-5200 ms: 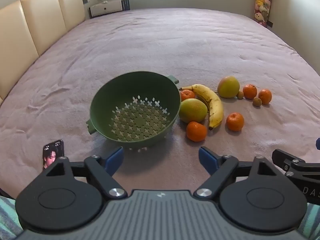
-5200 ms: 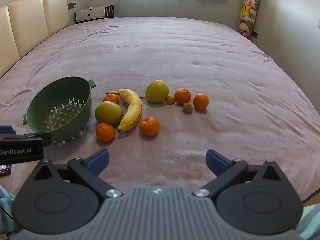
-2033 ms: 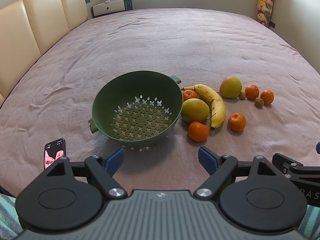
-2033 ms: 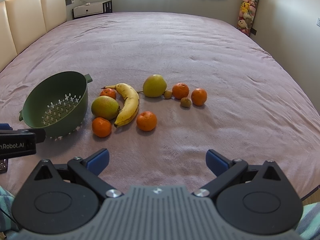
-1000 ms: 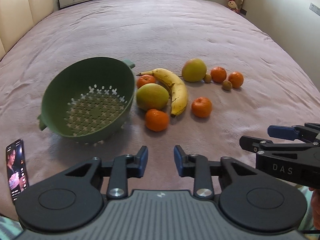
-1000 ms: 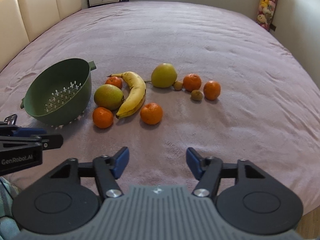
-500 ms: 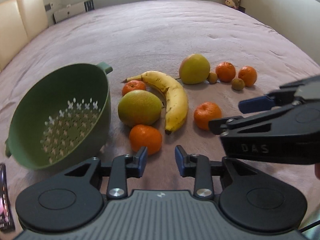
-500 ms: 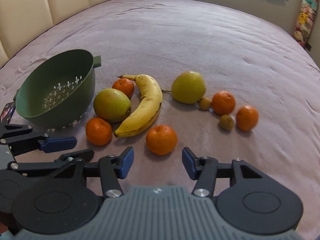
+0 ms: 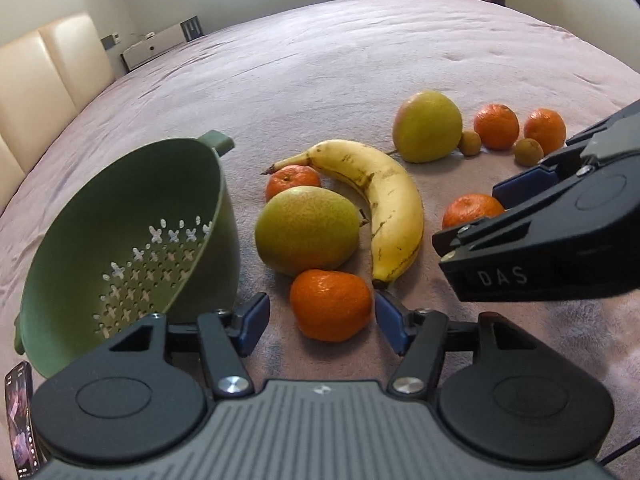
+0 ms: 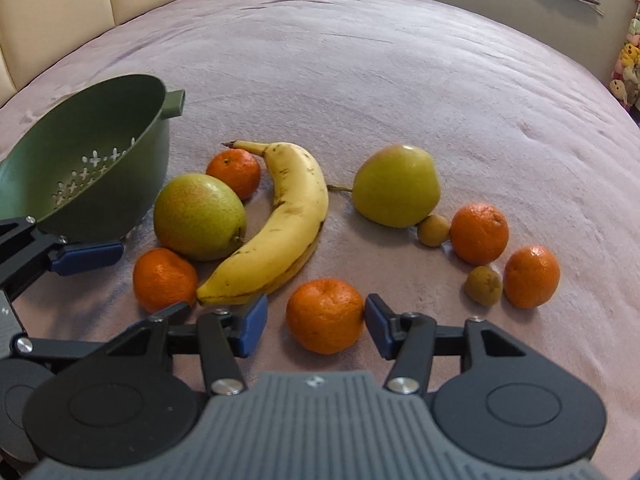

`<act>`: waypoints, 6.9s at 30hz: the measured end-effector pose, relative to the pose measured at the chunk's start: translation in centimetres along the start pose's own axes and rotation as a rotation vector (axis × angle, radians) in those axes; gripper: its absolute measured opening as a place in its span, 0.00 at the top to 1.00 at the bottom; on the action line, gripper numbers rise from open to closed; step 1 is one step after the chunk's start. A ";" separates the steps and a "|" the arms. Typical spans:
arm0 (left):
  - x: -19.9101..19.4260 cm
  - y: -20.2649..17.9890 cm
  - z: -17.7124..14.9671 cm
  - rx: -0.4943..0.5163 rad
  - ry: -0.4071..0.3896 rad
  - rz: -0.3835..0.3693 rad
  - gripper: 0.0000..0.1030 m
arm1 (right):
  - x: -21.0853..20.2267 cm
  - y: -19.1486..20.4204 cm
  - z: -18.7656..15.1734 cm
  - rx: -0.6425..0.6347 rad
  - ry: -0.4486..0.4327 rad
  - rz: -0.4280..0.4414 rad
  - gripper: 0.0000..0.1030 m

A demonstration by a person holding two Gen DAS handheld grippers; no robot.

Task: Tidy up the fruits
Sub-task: 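Grasp a mandarin with the left tool while the right tool grasps another mandarin, then carry the mandarins over the green colander and open both tools to drop them, then withdraw both open tools from the colander back toward the fruit, then move the left tool to the yellow-green pear while the right tool approaches the green apple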

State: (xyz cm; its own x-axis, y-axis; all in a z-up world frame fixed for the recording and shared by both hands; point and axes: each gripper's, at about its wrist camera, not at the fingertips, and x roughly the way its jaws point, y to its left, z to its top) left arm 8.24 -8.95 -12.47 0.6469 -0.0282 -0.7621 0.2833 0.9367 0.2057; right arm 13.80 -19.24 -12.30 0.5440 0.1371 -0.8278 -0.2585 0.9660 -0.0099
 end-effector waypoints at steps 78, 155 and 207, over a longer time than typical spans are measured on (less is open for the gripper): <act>-1.3 18.5 5.9 -0.246 0.219 -0.066 0.52 | 0.7 15.1 9.9 -0.419 -0.032 0.152 0.57; -3.5 4.9 8.0 -0.092 0.051 -0.186 0.40 | -5.3 -0.7 4.0 0.046 -0.052 -0.168 0.29; 2.3 5.2 4.2 -0.931 0.144 -0.082 0.27 | 1.4 -6.9 5.7 0.430 0.019 0.035 0.32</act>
State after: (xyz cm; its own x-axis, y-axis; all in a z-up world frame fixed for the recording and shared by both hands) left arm 14.17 -5.61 -10.54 0.5390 -0.1215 -0.8335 -0.3952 0.8374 -0.3776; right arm 20.90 -24.42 -10.17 0.5252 0.1714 -0.8335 0.0817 0.9648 0.2499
